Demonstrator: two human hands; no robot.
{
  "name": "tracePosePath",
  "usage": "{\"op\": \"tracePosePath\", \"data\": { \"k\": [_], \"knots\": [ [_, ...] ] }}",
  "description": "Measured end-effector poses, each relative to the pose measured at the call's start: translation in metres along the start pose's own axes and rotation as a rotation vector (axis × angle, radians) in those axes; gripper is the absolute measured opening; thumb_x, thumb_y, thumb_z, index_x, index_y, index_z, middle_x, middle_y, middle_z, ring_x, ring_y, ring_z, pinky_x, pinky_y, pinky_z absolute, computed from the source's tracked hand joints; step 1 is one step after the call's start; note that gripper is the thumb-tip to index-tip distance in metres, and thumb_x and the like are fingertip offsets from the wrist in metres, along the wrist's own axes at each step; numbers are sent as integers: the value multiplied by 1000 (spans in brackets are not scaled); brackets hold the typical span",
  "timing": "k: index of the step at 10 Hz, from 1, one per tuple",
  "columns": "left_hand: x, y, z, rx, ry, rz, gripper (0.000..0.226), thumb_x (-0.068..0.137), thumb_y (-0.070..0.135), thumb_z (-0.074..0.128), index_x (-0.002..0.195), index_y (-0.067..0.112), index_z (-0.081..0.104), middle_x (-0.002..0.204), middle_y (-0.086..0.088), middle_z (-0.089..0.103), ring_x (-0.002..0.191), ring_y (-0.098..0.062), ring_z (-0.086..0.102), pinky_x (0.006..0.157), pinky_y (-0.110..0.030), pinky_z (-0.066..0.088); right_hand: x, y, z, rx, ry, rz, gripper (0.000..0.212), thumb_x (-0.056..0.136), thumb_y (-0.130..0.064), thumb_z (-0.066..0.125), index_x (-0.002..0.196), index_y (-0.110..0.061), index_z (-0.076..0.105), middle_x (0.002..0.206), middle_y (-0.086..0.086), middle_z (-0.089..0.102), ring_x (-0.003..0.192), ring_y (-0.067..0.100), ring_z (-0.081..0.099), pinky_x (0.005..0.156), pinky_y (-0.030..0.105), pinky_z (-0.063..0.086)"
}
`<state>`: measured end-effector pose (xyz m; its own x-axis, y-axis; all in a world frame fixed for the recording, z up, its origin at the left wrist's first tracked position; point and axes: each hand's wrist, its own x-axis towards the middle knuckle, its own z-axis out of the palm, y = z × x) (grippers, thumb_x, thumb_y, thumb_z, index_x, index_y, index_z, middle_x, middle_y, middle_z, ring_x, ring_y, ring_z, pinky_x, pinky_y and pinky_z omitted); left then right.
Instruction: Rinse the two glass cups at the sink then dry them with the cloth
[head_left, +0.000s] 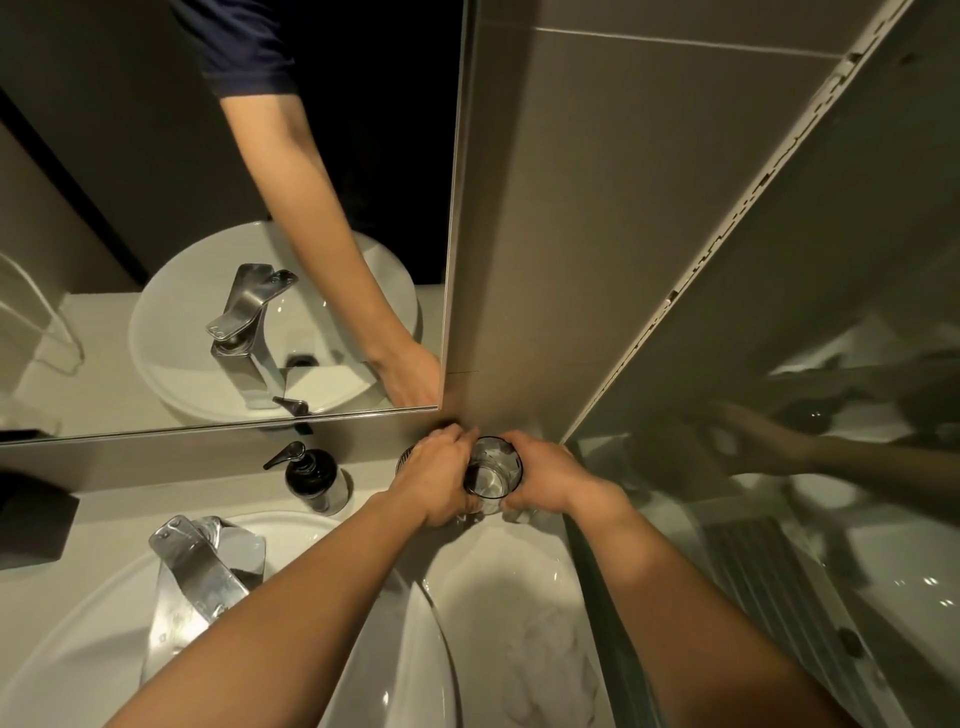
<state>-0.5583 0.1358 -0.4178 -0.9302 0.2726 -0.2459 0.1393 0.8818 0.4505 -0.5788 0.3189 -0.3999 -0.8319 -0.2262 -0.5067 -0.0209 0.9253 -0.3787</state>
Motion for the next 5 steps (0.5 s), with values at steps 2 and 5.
{"op": "tracePosePath", "data": {
  "k": [2, 5],
  "knots": [
    [-23, 1, -13, 9, 56, -1, 105, 70, 45, 84, 155, 12, 33, 138, -8, 48, 133, -30, 44, 113, -39, 39, -17, -6, -3, -96, 8, -7, 127, 63, -41, 92, 164, -28, 16, 163, 1, 42, 149, 24, 40, 120, 38, 28],
    [-114, 2, -64, 71, 269, 17, 84, 90, 47, 65, 158, 11, 29, 151, -8, 43, 143, -26, 37, 120, -38, 30, -87, -71, -6, -225, 264, -180, 100, 83, -63, 67, 163, -24, 22, 170, 1, 26, 157, 22, 23, 123, 46, 22]
  ]
}}
